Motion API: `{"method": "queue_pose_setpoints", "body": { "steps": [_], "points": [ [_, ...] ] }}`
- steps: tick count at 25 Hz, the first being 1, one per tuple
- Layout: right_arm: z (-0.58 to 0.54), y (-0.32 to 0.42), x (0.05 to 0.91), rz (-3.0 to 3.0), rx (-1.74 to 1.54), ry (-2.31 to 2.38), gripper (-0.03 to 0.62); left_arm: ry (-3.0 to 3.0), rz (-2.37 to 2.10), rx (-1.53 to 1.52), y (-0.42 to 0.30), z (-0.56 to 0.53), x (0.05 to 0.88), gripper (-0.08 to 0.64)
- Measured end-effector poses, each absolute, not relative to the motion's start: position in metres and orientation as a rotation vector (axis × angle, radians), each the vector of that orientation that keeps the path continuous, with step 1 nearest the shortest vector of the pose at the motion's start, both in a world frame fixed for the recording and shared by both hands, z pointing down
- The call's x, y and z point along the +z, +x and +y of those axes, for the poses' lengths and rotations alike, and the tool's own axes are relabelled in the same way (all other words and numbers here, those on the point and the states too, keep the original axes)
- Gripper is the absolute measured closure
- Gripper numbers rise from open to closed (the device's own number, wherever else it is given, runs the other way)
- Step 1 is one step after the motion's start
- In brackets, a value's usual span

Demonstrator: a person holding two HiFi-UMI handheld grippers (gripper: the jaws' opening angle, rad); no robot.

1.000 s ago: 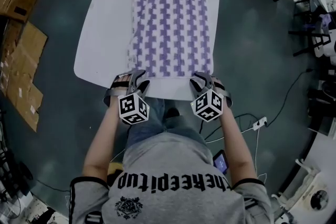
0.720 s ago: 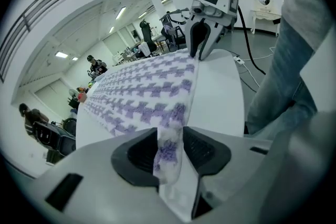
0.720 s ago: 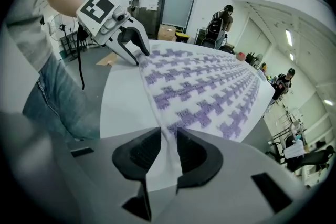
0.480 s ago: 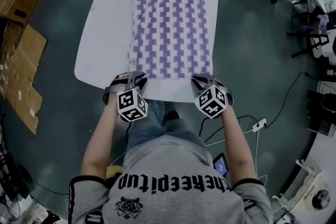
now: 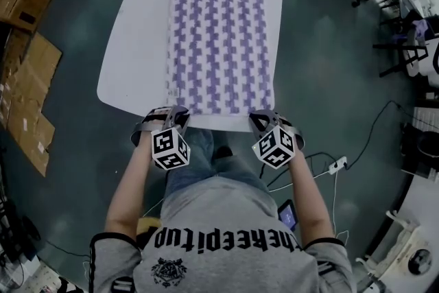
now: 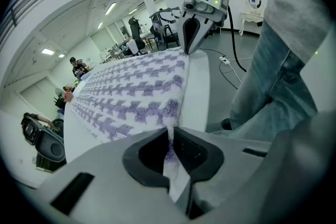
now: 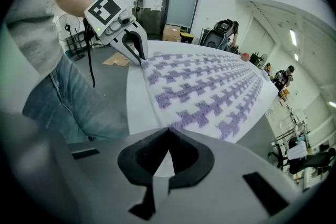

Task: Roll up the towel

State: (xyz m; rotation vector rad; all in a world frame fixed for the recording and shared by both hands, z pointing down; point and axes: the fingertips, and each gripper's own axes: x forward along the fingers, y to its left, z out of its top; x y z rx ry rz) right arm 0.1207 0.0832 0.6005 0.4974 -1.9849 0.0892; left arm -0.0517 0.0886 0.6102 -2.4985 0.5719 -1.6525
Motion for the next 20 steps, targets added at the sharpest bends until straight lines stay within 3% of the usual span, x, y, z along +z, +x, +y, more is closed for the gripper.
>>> {"method": "queue_pose_setpoints", "body": {
  "steps": [20],
  "points": [
    [-0.011, 0.114, 0.557, -1.991, -0.128, 0.655, 0.591, -2.425, 0.661, -1.641, -0.057, 0.029, 0.579, 0.517]
  ]
}}
